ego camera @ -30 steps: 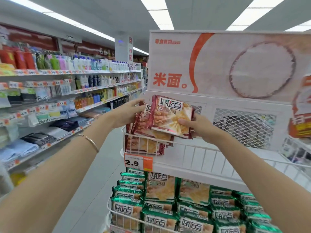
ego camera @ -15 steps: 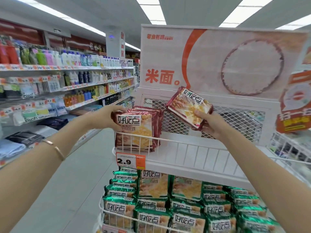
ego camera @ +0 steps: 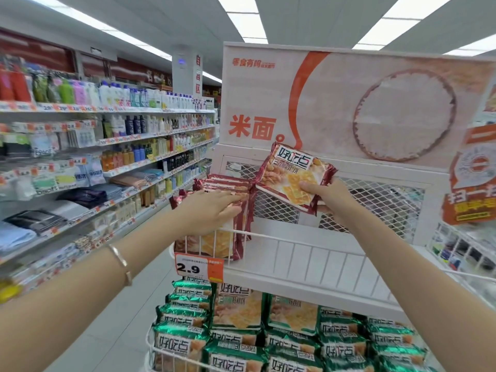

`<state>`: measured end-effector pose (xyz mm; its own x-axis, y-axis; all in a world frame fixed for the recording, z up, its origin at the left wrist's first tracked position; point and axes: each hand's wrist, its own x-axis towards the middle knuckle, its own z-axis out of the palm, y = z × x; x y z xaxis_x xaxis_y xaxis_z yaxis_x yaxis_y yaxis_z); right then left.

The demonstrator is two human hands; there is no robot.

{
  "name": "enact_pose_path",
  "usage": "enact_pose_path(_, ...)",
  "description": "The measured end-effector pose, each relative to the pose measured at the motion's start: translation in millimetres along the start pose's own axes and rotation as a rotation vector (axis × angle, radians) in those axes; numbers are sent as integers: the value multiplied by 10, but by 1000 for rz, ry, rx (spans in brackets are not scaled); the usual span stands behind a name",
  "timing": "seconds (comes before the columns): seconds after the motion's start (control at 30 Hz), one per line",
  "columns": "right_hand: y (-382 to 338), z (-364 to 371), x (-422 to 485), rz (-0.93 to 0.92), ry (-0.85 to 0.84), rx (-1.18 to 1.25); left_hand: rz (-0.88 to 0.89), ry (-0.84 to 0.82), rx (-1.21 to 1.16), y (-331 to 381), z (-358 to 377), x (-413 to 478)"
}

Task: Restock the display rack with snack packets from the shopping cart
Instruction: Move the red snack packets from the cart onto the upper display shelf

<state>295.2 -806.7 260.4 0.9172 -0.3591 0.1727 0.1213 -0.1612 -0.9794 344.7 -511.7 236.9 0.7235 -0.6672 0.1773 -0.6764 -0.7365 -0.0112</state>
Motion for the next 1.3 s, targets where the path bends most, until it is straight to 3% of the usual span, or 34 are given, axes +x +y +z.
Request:
enact_pose_path(0.17, 8, -52, 62, 1, 19, -22, -27, -89, 91, 118, 42, 20)
enact_pose_path(0.27, 6, -144, 84, -2, 16, -62, -115, -49, -301, 104, -78, 43)
enact_pose_path(0.33, 9, -235, 101, -17, -3, -134, -135, 65, -596, 104, -239, 140)
enact_pose_path(0.43, 58, -245, 148, 9, -60, -297, -59, 204, -696, 238, -406, 545)
enact_pose_path(0.5, 117, -168, 179, 64, -130, -349, 17, 123, -553, 347, -354, 905)
enact_pose_path(0.57, 216, -72, 231, 134, -193, -342, 66, 26, -237, 379, -219, 1235)
enact_pose_path(0.63, 364, 7, 331, 158, -187, -329, 69, 13, -5, 374, -120, 1475)
enact_pose_path(0.73, 614, 120, 534, 135, -162, -327, 43, 12, 164, 312, -15, 1717)
enact_pose_path(1.0, 1024, 181, 666, 60, -20, -282, -30, 41, 50, 185, 126, 1794)
enact_pose_path(1.07, 1046, 24, 537, -153, 36, -539, 16, 79, 107, 222, 98, 1753)
enact_pose_path(1.13, 1065, -194, 484, -723, -20, -1036, 55, 103, 135, 262, 82, 1728)
enact_pose_path(1.2, 1156, -372, 612, -1249, -215, -1472, 50, 82, 199, 312, 84, 1722)
enact_pose_path(1.23, 1214, -409, 687, -1354, -288, -1592, 42, 69, 246, 334, 104, 1731)
enact_pose_path(1.3, 1325, -372, 798, -1301, -327, -1644, 19, 58, 304, 361, 162, 1743)
